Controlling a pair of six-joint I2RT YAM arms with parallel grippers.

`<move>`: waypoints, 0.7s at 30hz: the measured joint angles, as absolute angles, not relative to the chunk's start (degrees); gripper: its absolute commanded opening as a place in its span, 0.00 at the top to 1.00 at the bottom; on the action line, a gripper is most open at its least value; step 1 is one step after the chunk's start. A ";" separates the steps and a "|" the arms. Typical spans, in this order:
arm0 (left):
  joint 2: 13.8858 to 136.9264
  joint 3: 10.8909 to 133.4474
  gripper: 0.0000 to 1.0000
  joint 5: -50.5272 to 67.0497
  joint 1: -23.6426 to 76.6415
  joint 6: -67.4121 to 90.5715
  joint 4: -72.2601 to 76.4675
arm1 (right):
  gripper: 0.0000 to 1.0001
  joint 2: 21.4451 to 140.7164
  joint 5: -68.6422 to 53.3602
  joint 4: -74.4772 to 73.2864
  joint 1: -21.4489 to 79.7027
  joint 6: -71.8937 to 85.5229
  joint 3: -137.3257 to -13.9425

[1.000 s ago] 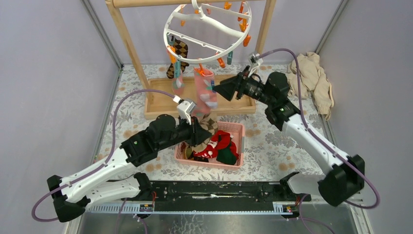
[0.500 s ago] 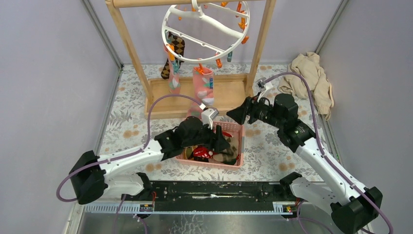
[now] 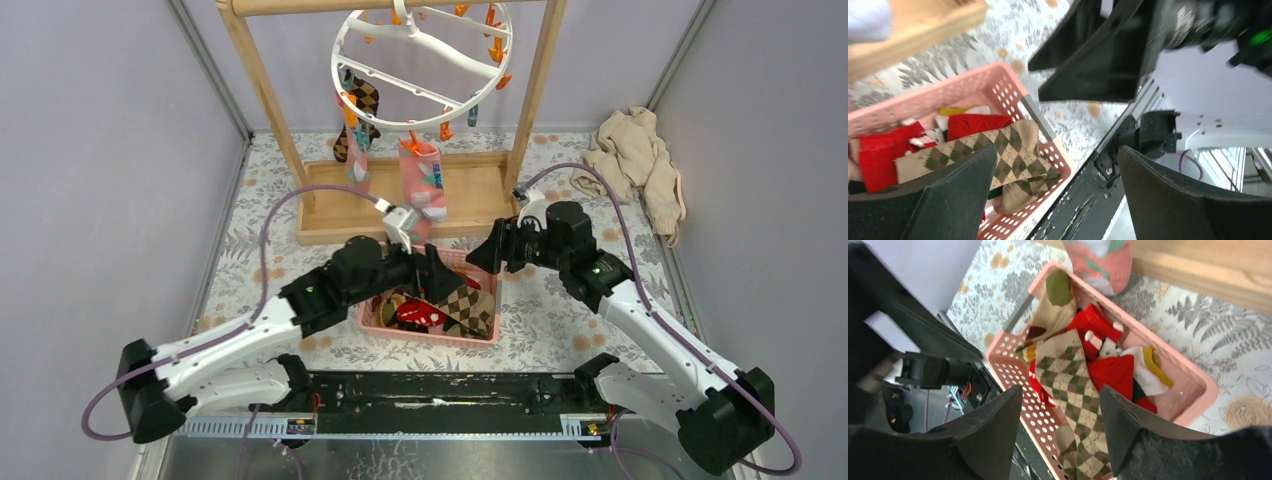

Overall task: Remove the socks clipped to the hanger
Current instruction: Place the sock in the bin.

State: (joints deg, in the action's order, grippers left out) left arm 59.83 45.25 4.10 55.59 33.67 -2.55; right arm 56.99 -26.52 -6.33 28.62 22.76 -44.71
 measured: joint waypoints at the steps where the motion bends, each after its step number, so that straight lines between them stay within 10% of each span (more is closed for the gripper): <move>1: 58.06 45.60 0.02 2.90 55.59 33.63 -3.27 | 0.35 57.28 -26.39 -6.92 28.95 22.50 -44.40; 21: 35.07 37.21 0.01 -11.44 55.64 39.27 -17.28 | 0.38 72.71 -11.07 3.40 46.50 23.51 -33.47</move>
